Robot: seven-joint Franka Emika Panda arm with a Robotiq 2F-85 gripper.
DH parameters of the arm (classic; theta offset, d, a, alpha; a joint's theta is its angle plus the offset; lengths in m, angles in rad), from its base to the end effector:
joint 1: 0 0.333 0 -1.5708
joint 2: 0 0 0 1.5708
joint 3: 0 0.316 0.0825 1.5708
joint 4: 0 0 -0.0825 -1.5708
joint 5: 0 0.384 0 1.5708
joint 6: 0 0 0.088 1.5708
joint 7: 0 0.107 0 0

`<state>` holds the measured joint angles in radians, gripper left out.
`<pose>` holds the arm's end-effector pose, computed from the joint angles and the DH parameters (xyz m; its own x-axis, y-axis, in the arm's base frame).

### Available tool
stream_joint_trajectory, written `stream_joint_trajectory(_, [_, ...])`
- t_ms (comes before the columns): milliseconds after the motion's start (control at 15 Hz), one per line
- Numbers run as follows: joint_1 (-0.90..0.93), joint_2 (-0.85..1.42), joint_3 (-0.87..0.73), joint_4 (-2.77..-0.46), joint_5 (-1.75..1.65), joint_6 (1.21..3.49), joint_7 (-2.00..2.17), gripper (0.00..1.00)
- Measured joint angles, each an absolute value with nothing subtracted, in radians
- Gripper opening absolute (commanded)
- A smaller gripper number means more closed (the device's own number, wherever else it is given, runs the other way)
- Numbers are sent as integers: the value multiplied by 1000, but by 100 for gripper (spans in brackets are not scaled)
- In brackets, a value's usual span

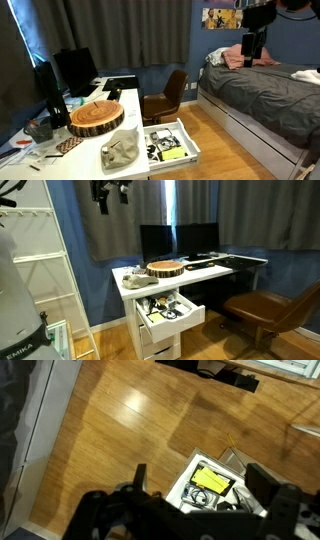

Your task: Move the cap to the right

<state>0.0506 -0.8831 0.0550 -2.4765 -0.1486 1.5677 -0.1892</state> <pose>0.2789 0.0178 0.5633 0.9619 0.2663 -0.0616 0.2731 -0.9447 0.1815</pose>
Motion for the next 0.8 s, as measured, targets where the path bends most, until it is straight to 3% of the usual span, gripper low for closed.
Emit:
stream_joint_trajectory(533, [102, -789, 28, -2547, 70, 1578, -125, 100])
stream_joint_trajectory(800, [97, -680, 28, -2620, 219, 1759, -40, 100])
